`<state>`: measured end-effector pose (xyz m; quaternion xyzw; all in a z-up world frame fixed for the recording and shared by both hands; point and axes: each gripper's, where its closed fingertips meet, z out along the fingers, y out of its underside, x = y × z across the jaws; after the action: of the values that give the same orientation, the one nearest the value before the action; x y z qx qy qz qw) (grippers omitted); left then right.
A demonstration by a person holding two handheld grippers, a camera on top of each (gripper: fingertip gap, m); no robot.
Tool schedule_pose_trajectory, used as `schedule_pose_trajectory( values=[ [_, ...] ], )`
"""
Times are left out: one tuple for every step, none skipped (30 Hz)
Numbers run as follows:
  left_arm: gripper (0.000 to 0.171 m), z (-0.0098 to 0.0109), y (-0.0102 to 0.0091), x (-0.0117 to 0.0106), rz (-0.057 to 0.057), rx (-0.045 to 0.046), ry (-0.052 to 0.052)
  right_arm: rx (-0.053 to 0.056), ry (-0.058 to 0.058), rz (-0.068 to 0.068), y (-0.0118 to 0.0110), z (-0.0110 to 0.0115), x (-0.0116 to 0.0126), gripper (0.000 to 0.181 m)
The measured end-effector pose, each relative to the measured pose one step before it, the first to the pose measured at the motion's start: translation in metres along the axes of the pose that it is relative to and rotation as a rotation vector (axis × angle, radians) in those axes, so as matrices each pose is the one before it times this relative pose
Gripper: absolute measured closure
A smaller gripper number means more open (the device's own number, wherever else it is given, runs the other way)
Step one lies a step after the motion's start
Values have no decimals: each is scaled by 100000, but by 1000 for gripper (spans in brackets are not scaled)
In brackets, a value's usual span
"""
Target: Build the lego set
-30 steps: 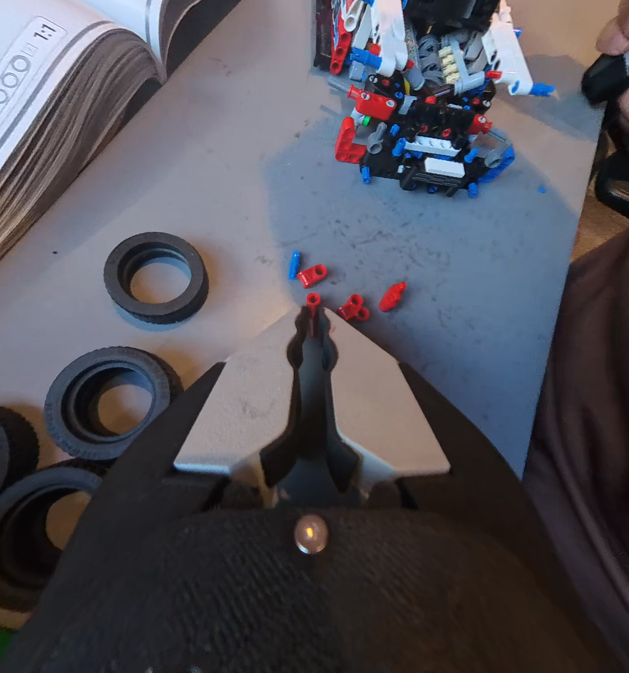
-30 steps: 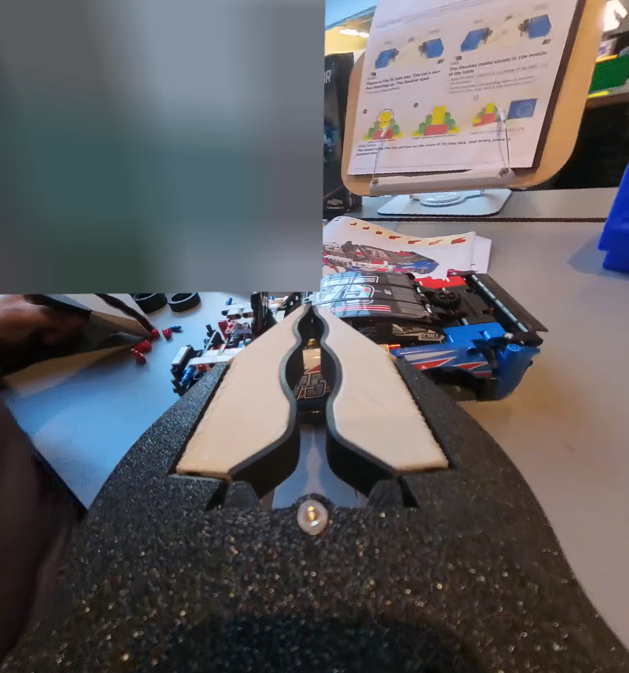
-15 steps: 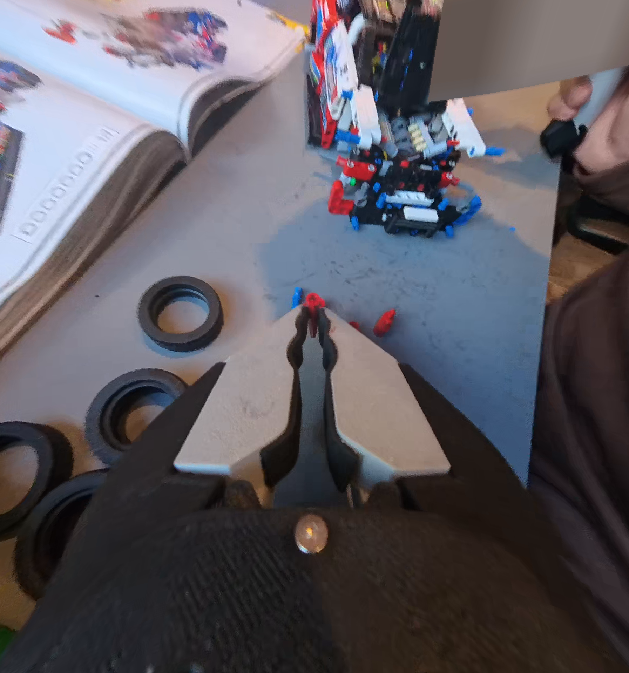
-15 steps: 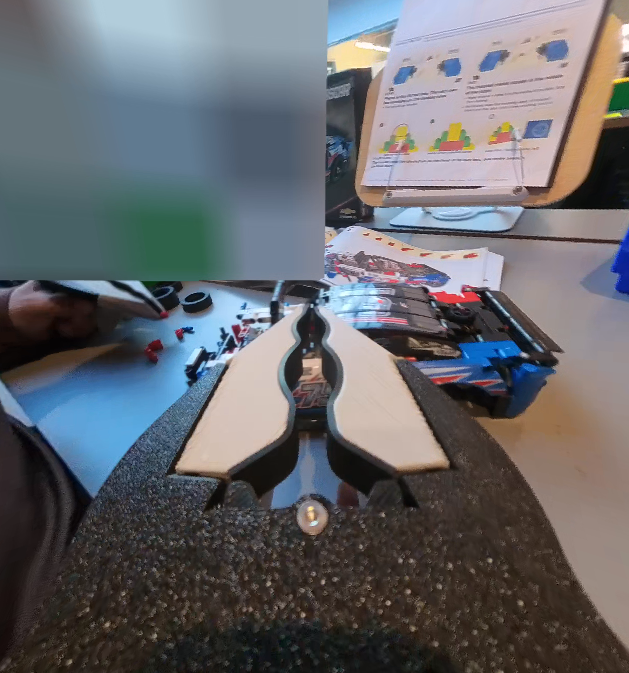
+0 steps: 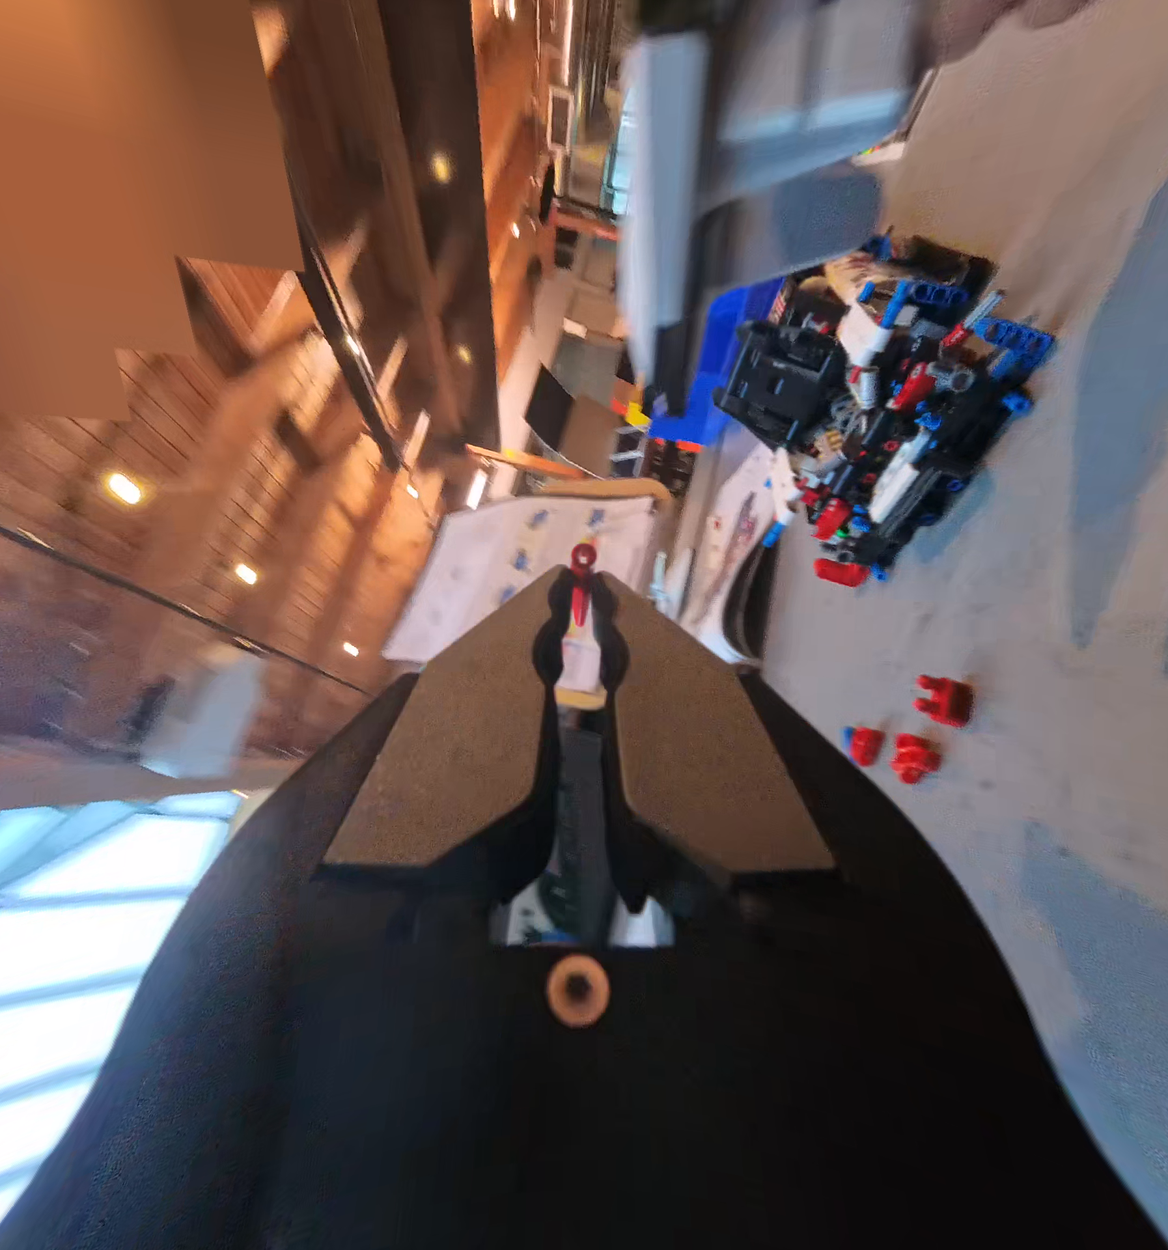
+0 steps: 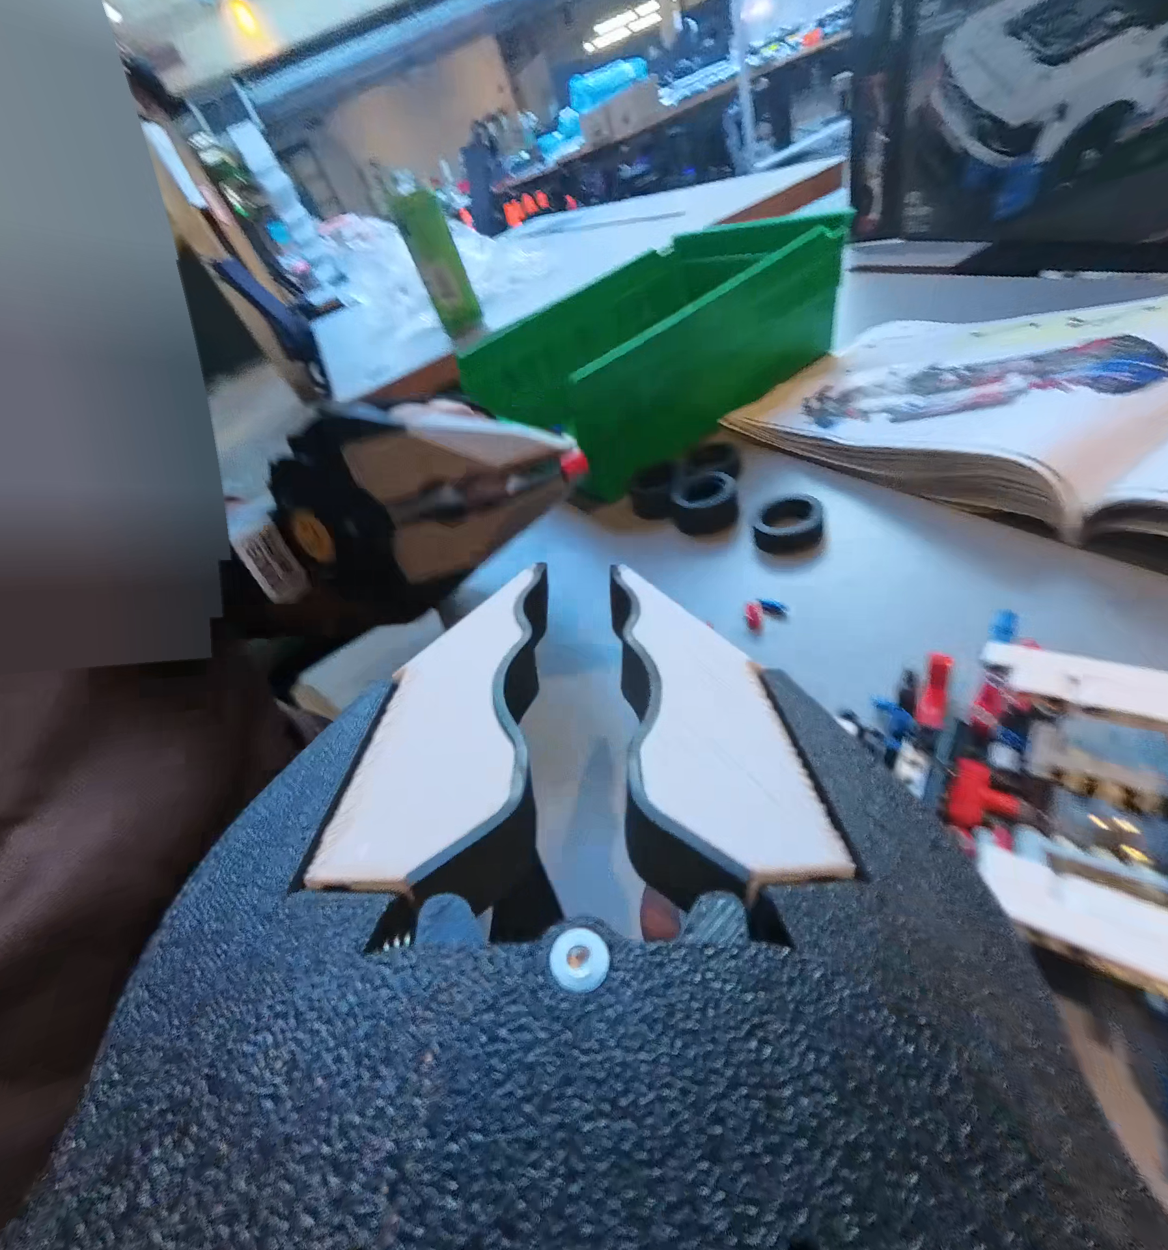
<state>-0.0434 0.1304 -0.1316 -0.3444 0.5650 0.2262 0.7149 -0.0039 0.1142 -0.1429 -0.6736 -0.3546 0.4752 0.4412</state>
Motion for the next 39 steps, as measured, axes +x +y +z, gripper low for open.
schedule_pose_trajectory(
  values=[
    [170, -240, -627, -136, 6457, 2396, -1619, 1354, -3360, 2233, -800, 497, -730, 162],
    [170, -256, -560, -268, 5616, 2137, -1455, 966, -3132, 1999, -671, 483, -653, 162],
    [170, -229, -558, -428, 5412, 2422, -1927, 509, -2939, 1973, -541, 470, -587, 162],
    [170, -177, -543, -456, 4967, 2805, -1564, 250, -2617, 1551, -409, 443, -486, 161],
    [170, -104, -461, -476, 3915, 2713, -1212, -39, -1871, 943, -253, 417, -335, 161],
    [170, -53, -317, -472, 2738, 2004, -697, -289, -1312, 656, -132, 367, -196, 161],
    [170, 16, 108, -388, 1845, -401, -110, 992, -2815, 692, -297, 160, -388, 166],
    [170, -12, -40, -469, 1685, 1498, -1048, 1316, -2820, 725, -360, 23, -378, 167],
    [171, -68, -108, -331, 1992, 1673, -739, 109, -1980, -396, -189, 0, -325, 167],
    [171, -29, -2, -231, 1434, 595, -675, -247, -737, -2139, -105, 13, -237, 167],
    [171, -18, 13, -96, 251, 296, -107, -833, 339, -3647, -3, 30, -164, 167],
    [171, -46, -67, 7, -609, 862, 172, -1456, 503, -4854, 68, 73, -174, 167],
    [171, -30, -70, 42, -785, 847, 8, -2254, 136, -5941, 148, 115, -219, 166],
    [171, 1, -55, 142, -594, 707, 310, -2949, 1461, -7045, 231, 93, 5, 166],
    [170, 55, 57, 237, -855, 31, 670, -3145, 2982, -7762, 257, 46, 243, 168],
    [170, 79, 94, 176, -1329, -223, 150, -2761, 3197, -8006, 155, 5, 270, 169],
    [170, 65, 24, 167, -1447, 346, 195, -3025, 3611, -8807, 166, 4, 273, 173],
    [170, 95, 125, 174, -1733, -383, 343, -3080, 3653, -9488, 168, 34, 239, 173],
    [170, 87, 131, 129, -2583, -113, 279, -2863, 3620, -9450, 140, 46, 197, 174],
    [169, 75, 151, 100, -4502, 305, 491, -2416, 3700, -9226, 75, 31, 198, 174],
    [170, 57, 243, 226, -6388, 8, 1943, -2757, 4268, -9228, 179, 34, 294, 174],
    [171, 3, 457, 353, -6746, -1246, 3297, -3222, 5428, -8722, 348, 59, 490, 174],
    [171, -21, 551, 552, -7050, -1347, 4763, -2459, 5102, -8060, 335, 34, 426, 174],
    [171, -16, 698, 552, -7357, -1869, 4858, -1977, 4203, -7084, 361, 23, 314, 174],
    [171, -43, 766, 276, -6888, -2219, 2678, -2615, 3102, -6105, 514, 80, 142, 174],
    [171, -43, 584, 406, -6617, -670, 3578, -3057, 2402, -6005, 631, 105, 3, 174],
    [171, 83, 511, 754, -8197, -212, 6651, -2537, 1923, -6728, 576, 143, -154, 174],
    [171, 216, 552, 732, -10073, -1330, 8006, -1849, 1604, -7210, 461, 167, -257, 174],
    [171, 291, 359, 270, -10978, -1251, 6407, -1718, 2429, -7161, 362, 136, -160, 174],
    [170, 302, 55, -58, -10800, 185, 5567, -882, 2413, -6776, 162, 106, -172, 174],
    [164, 275, -62, -136, -10138, -9, 5894, -24, 1378, -5755, -32, 70, -278, 174],
    [164, 219, -166, -293, -9030, 268, 5013, 357, 716, -4027, -180, 17, -299, 174],
    [160, 226, -137, -194, -7679, 525, 5448, 983, -183, -2279, -320, -36, -336, 174],
    [150, 238, -51, 98, -6916, 216, 6801, 1364, -517, -916, -387, -83, -321, 175],
    [148, 206, -27, 462, -6769, 56, 8487, 1011, 68, -438, -307, -111, -178, 175],
    [152, 103, -154, 1157, -6565, 900, 12129, 533, 493, -864, -209, -115, -95, 174],
    [151, 86, -304, 1404, -6475, 1877, 13026, 230, 529, -1241, -141, -127, -83, 174],
    [151, 114, -327, 625, -6580, 2182, 7653, 110, 355, -1172, -106, -157, -88, 174],
    [153, 105, -238, 302, -5805, 2125, 5061, 511, 226, -828, -160, -189, -86, 174]
  ],
)
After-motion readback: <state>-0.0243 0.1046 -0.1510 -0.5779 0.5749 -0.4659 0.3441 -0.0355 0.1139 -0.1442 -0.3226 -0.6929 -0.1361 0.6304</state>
